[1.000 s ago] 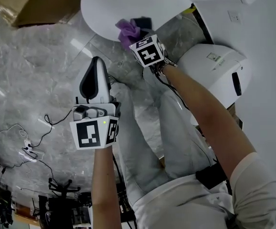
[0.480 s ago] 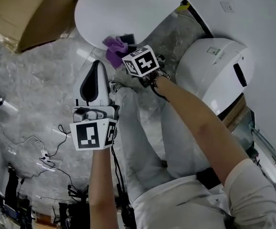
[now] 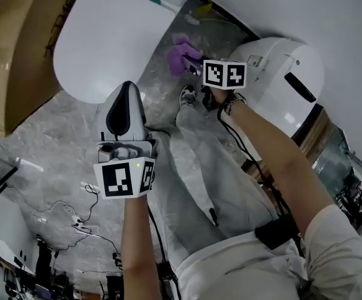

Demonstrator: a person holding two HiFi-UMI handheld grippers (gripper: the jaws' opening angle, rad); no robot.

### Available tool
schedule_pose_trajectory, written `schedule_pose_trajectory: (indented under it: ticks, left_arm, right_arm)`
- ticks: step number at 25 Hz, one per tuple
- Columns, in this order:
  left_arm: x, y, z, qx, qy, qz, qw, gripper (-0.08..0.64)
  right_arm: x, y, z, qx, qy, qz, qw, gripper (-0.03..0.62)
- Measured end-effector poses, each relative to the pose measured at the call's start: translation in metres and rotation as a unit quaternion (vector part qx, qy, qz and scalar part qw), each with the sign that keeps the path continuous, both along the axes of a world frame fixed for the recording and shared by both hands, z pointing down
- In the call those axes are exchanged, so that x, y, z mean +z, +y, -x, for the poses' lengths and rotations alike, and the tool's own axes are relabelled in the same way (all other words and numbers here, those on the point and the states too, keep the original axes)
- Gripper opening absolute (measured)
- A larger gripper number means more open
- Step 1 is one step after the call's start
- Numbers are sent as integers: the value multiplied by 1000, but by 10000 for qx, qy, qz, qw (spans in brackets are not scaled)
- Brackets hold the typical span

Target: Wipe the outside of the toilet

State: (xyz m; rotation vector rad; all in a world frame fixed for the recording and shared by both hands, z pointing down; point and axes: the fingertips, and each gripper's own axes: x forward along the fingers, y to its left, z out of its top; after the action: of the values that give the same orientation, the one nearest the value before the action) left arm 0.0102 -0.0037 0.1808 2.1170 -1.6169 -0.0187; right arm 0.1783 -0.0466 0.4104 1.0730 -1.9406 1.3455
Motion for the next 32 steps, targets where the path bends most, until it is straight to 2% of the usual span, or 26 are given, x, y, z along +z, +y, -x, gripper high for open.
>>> schedule_pose_trajectory:
  ticks: [5,9,14,19,22,26,29,32]
  left_arm:
    - [-25,-45,-65,235,-88,-147,9996,6]
    - [-45,-85,-109,706,-323,-399,9962,6]
    - [-45,-120,-131,1045,-293,-486,9929,6]
    - [-47,-149,-131,1379,-176,-707,9878,5]
    - [-41,-155,-122,1581,-87,-692,9850,5]
    - [-20,-163,-118,1915,-118,-709,9789,5]
    - [3,-159,-118,1879,-121,-690,9797,6]
    - [23,-157,-123,1796,-385,-541,9815,6]
  right_arm:
    - [-53,-80,-89,678,-337,-506,9958,135]
    - [-91,-132,-119,1045,-668,-836,9887,135]
    - [-131,-171,-104,1324,-1275,-1088,9769,135]
    - [-187,-202,-80,1382,-1815,-1829,9563,135]
    - [-201,-202,-64,1193,-1739,-2169,9531,137]
    - [-199,-211,-55,763,-1274,-2732,9504,137]
    - [-197,-211,-55,633,-1254,-2981,9441,137]
    - [-199,-212,-56,621,-1320,-3285,9332,137]
